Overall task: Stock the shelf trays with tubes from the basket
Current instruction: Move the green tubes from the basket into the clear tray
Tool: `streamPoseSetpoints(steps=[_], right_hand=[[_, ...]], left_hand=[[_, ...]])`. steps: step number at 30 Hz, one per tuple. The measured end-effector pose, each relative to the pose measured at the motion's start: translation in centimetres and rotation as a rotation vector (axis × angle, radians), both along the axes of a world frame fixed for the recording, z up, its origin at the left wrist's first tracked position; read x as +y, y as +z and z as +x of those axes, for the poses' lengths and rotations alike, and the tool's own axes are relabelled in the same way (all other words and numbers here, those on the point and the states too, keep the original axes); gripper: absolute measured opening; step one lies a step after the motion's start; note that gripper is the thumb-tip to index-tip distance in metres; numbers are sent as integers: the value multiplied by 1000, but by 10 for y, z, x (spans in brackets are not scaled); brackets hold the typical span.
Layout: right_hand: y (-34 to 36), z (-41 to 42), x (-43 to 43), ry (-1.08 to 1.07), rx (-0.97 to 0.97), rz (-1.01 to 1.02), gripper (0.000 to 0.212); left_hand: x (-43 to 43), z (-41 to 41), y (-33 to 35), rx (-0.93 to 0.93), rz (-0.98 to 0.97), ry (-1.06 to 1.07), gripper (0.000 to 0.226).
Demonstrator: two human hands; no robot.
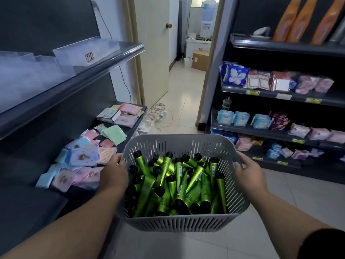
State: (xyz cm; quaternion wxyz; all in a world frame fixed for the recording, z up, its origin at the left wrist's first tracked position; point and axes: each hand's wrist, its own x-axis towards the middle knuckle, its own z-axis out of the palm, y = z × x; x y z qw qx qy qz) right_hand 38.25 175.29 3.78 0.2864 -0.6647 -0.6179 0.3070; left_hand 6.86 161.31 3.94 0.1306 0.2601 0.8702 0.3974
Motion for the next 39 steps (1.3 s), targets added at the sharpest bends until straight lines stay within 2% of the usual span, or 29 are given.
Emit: streamPoseSetpoints(steps=[7,14,25,32,39], right_hand=[[7,-67,82,-1,15,17,39],[9,-86,183,29,-6,5,40],[-2,-90,360,220,-41,-24,40],[-26,-118,415,284,-14,-49,39],[-56,-173,462,326,-59,-112,39]], left_hand=[[97,-72,24,56,-39,-13,27],[185,-85,28,66,-15,14,26],[310,-59,-7,40,-47,201,27],[349,-71,-40,-38,-43,270,26],[390,-121,-79,-79,-77,303,28]])
